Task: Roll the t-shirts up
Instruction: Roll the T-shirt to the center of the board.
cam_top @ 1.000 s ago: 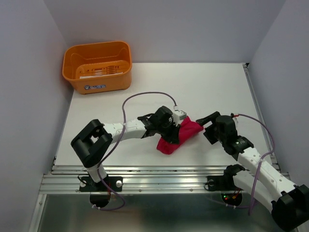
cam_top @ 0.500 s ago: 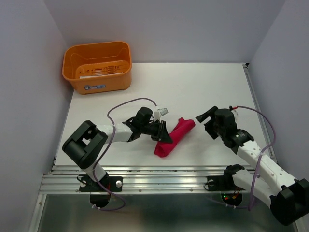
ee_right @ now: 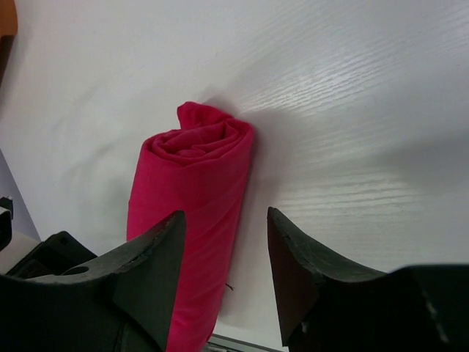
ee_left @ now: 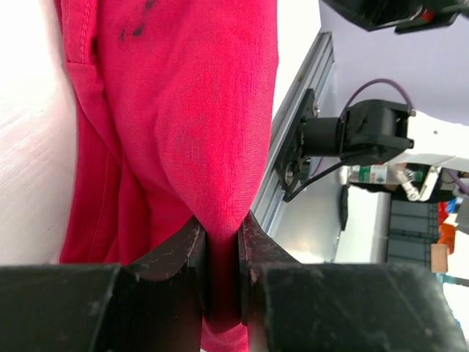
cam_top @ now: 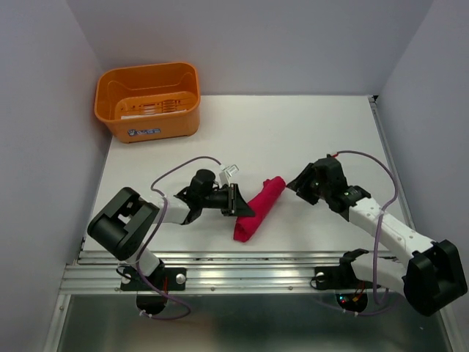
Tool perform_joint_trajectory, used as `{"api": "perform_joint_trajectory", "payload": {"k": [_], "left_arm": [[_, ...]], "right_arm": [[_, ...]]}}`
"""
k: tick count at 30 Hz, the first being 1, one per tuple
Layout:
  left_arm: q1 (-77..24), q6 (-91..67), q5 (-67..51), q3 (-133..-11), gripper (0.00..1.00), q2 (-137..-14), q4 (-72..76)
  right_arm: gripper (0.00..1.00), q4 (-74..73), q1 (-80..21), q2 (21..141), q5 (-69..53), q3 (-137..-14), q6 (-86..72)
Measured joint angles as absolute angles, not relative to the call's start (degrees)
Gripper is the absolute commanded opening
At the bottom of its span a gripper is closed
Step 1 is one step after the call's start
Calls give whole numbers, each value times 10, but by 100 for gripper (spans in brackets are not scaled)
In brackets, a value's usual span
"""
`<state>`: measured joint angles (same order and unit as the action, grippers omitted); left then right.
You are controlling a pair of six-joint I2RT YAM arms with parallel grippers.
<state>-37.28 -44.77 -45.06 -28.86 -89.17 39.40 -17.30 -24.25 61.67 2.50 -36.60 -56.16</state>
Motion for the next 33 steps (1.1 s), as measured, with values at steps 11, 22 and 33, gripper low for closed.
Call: {"api": "perform_joint_trajectory", "payload": {"k": [11,22,33], "left_arm": [[-364,-492,-458,-260,0,-892,466],[-361,-497,-460,-248,0,-892,482],[-359,-510,-458,-227,61,-892,490]], "right_arm": [[40,-142,-291,697,-16,-411,-522],[39,-100,-347,790,-35,-443,-516],[39,-93,-369,829,-34,-468,-518]]}}
